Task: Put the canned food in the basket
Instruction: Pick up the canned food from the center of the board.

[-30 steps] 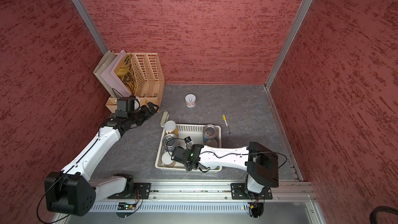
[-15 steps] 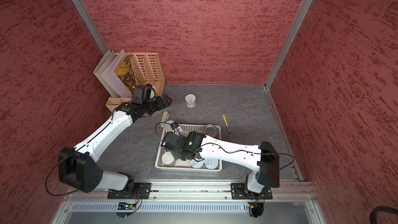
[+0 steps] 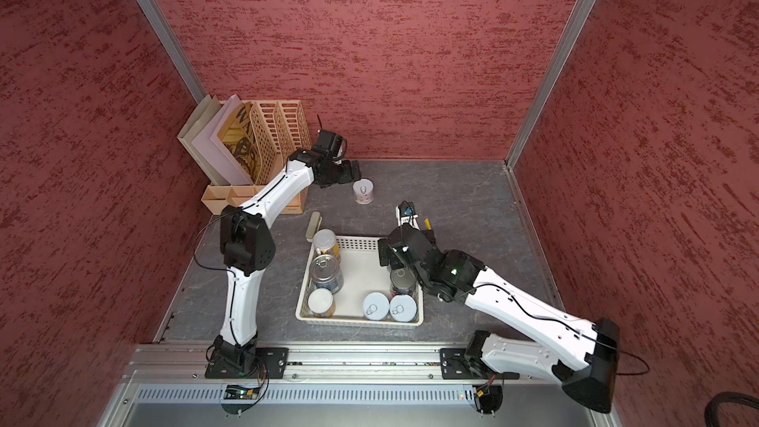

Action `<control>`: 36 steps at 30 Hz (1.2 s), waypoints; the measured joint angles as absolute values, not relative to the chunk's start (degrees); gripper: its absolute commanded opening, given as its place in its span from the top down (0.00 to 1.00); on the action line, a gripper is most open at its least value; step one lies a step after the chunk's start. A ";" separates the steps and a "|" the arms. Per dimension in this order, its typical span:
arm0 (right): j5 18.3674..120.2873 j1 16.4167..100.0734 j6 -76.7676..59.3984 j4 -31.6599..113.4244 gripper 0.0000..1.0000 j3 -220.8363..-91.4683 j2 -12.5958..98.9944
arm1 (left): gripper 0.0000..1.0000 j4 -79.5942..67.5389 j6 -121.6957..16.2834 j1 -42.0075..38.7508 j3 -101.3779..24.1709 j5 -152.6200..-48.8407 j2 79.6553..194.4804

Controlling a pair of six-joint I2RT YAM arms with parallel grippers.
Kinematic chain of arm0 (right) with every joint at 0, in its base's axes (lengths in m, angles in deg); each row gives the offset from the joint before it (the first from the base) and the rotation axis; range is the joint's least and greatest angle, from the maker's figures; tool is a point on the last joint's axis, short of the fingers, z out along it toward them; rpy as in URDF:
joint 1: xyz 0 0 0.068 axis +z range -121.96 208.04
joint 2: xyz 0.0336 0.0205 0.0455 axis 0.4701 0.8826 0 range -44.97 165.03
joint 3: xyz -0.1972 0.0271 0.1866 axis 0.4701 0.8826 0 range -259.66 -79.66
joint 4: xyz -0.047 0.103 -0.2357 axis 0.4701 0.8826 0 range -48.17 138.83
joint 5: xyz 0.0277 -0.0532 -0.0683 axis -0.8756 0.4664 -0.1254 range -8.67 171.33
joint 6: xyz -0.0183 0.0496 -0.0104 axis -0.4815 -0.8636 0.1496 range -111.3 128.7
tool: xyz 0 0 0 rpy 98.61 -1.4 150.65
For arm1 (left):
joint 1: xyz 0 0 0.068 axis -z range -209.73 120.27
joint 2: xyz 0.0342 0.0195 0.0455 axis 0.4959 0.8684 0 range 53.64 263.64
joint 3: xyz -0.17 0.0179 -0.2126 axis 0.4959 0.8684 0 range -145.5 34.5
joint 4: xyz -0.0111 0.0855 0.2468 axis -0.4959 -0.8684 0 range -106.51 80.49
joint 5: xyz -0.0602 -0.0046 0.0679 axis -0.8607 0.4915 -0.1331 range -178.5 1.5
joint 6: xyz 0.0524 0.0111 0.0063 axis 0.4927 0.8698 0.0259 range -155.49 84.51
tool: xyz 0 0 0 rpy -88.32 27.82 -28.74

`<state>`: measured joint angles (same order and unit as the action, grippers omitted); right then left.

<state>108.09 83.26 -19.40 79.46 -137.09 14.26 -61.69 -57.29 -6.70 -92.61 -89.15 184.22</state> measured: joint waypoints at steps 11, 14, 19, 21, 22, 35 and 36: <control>107.54 83.16 -20.03 77.25 0.01 -136.17 13.97 | 0.00 -69.26 -47.10 -4.19 -105.11 -87.97 194.21; 107.00 83.16 -20.03 77.30 0.02 -136.17 15.96 | 0.00 -69.10 -44.87 -3.95 -105.77 -89.08 194.21; 106.41 83.16 -20.03 77.30 0.02 -136.17 17.21 | 0.00 -69.06 -41.55 -3.55 -107.10 -89.71 195.54; 106.25 83.16 -20.03 77.30 0.02 -136.19 17.47 | 0.00 -69.12 -40.83 -3.44 -108.67 -89.93 197.47; 106.17 83.16 -20.03 77.30 0.02 -136.19 17.58 | 0.00 -69.17 -40.55 -3.44 -109.42 -89.93 198.67; 105.45 83.16 -20.03 77.27 0.02 -136.28 17.86 | 0.00 -69.80 -36.85 -3.73 -112.10 -91.51 203.37; 105.36 83.16 -20.03 77.27 0.02 -136.28 17.99 | 0.00 -69.61 -36.63 -3.73 -112.19 -91.57 203.37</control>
<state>105.36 83.16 -20.03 77.27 -136.28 17.99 -69.61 -36.63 -3.73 -112.19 -91.57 203.37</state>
